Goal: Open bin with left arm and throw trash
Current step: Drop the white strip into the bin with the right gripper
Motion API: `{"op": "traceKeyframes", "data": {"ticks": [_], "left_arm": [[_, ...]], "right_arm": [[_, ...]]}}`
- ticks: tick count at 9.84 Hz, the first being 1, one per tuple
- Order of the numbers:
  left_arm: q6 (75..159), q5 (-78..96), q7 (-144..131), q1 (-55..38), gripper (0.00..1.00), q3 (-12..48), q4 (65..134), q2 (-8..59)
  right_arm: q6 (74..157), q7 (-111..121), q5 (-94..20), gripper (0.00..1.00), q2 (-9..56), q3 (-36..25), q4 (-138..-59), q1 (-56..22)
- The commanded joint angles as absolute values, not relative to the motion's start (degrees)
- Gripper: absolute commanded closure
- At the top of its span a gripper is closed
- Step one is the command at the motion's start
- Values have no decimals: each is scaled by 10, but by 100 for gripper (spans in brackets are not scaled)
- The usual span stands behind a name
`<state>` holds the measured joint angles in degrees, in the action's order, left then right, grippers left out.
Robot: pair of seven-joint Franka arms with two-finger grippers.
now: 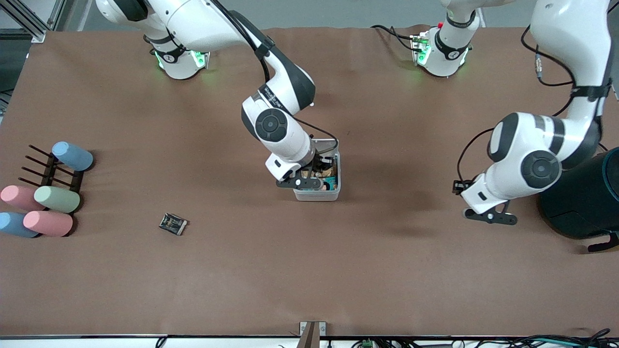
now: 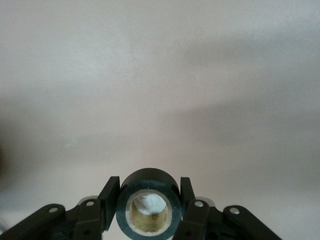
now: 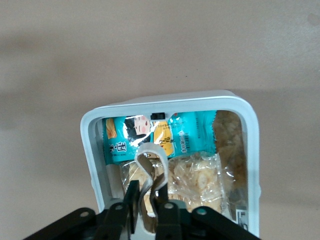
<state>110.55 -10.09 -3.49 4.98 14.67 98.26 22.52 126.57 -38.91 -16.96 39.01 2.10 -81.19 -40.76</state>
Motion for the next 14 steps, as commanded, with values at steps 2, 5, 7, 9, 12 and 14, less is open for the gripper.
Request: {"op": "traceKeyframes", "data": {"ticks": [2, 5, 7, 9, 12, 14], "left_arm": [[1049, -104, -29, 55, 87, 163, 927, 215], [1003, -98, -33, 54, 87, 176, 888, 200], [1003, -75, -55, 50, 86, 202, 878, 200], [1003, -76, -175, 43, 86, 269, 878, 207], [1040, -83, -354, -62, 86, 301, 875, 256], [1084, -84, -445, -126, 86, 301, 876, 292]], "right_arm": [[1260, -392, -180, 28, 390, 16, -800, -398], [1254, -334, -177, 27, 383, 14, -803, -361], [1175, -206, -171, 25, 368, 9, -803, -315], [1130, -117, -118, 23, 357, -2, -805, -270], [1117, -103, 43, 20, 358, -3, -822, -258], [1124, -60, 80, 19, 359, -3, -831, -244]]}}
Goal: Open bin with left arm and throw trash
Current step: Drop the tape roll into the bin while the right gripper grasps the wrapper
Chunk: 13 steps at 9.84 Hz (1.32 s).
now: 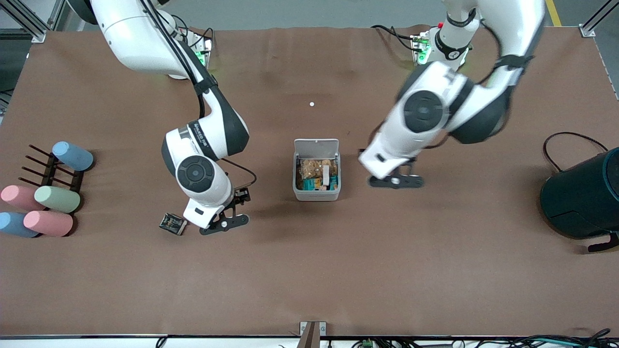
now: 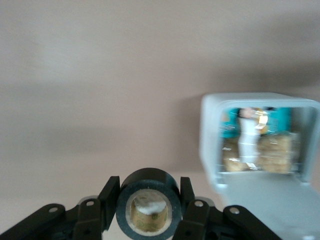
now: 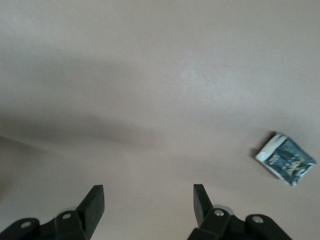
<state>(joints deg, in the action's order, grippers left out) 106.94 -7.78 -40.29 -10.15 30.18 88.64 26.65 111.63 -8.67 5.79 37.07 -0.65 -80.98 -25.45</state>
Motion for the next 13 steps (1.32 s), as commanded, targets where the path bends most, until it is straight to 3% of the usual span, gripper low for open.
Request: {"op": "traceKeyframes", "data": {"ticks": [1, 3, 5, 11, 13], "left_arm": [[1095, -84, -482, -167, 86, 298, 876, 311], [1120, -88, -499, -186, 86, 297, 876, 332], [1143, -95, -504, -200, 86, 296, 875, 348], [1144, -113, -504, -210, 86, 294, 810, 396], [1159, -114, -500, -210, 73, 294, 802, 403]], "right_arm": [[1144, -42, 81, 17, 359, -3, -843, -228], [1232, 78, 81, 5, 359, -2, -894, -184], [1292, 241, 81, 1, 364, -2, -904, -149], [1336, 547, 72, 0, 391, 2, -918, -76], [1336, 558, 72, 0, 392, 7, -925, -59]]}}
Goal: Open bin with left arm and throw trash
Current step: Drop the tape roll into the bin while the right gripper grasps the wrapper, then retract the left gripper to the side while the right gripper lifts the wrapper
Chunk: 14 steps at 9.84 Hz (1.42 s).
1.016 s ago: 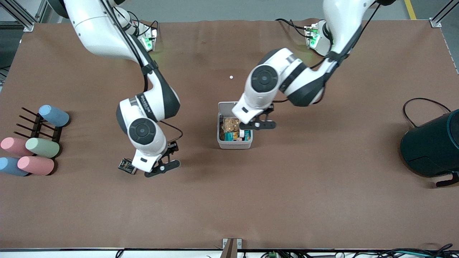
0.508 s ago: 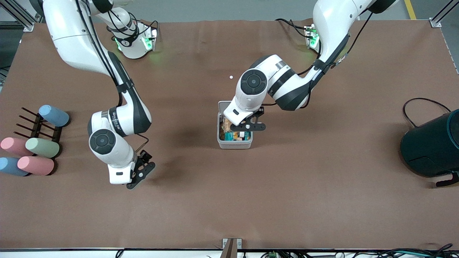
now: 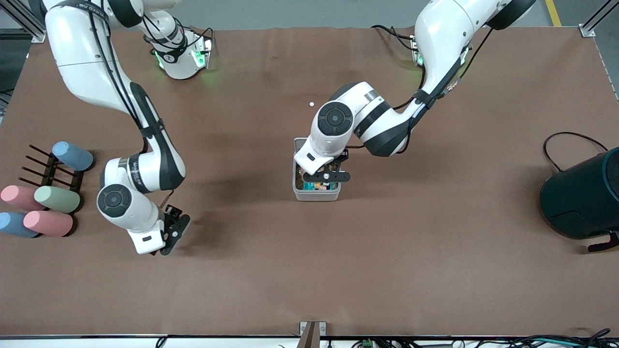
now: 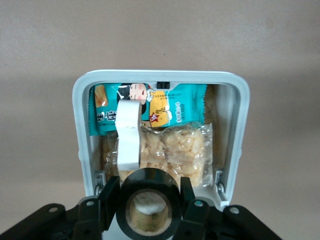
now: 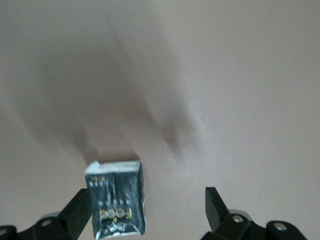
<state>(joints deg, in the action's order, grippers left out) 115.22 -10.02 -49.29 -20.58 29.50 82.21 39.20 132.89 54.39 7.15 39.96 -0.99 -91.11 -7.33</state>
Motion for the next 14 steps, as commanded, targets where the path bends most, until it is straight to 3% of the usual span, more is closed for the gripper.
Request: {"op": "traceKeyframes", "data": {"ticks": [1, 2, 6, 8, 9, 14], "left_arm": [[1167, -114, -498, -209, 44, 294, 802, 404], [1168, -118, -491, -207, 1, 294, 802, 403], [1167, -122, -478, -200, 0, 294, 800, 392], [1129, -131, -448, -142, 0, 295, 802, 353], [1072, -130, -396, -106, 0, 296, 800, 324], [973, -122, -223, 103, 0, 301, 801, 201]], "right_arm": [[1337, 563, 72, 0, 400, 11, -925, -55], [1339, 579, 72, 0, 408, 17, -931, -40], [1353, 621, 60, 1, 410, 56, -949, -7], [1367, 621, 60, 2, 414, 56, -954, -6], [1375, 621, 60, 6, 414, 56, -960, -7], [1380, 613, 59, 48, 423, 56, -964, -2]]}}
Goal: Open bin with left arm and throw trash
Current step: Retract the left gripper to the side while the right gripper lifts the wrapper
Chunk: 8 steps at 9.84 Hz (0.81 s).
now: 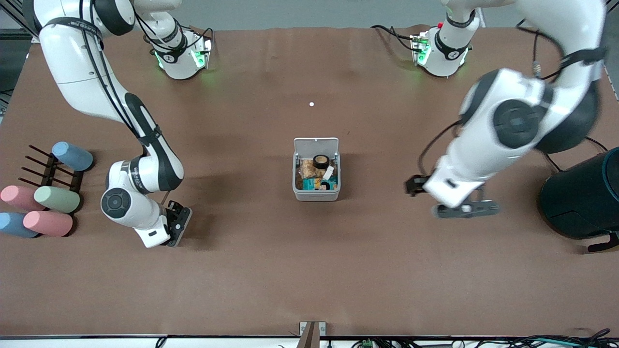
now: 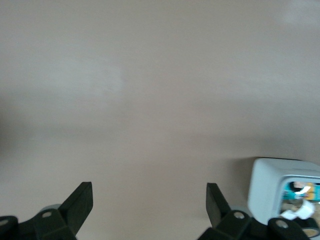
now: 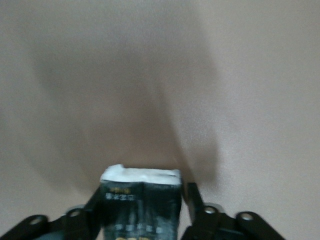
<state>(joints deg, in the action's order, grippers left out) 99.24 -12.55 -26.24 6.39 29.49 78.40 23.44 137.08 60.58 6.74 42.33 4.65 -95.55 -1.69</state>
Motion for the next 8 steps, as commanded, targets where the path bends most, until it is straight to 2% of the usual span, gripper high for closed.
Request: {"op": "traceKeyframes", "data": {"ticks": [1, 2, 3, 5, 8], "left_arm": [[956, -113, -189, 139, 0, 303, 801, 186], [937, -110, -166, 157, 0, 301, 802, 162], [918, -109, -137, 180, 0, 300, 802, 148], [916, -70, -106, 228, 0, 301, 801, 139], [916, -66, -86, 240, 0, 298, 800, 127]], "right_arm": [[1378, 611, 59, 58, 423, 56, -964, -1], [1378, 611, 58, 65, 423, 57, -963, 0], [1377, 611, 41, 66, 422, 56, -963, 0], [1349, 606, 10, 65, 419, 57, -955, -9], [1285, 557, -115, 65, 417, 83, -938, -14]]}}
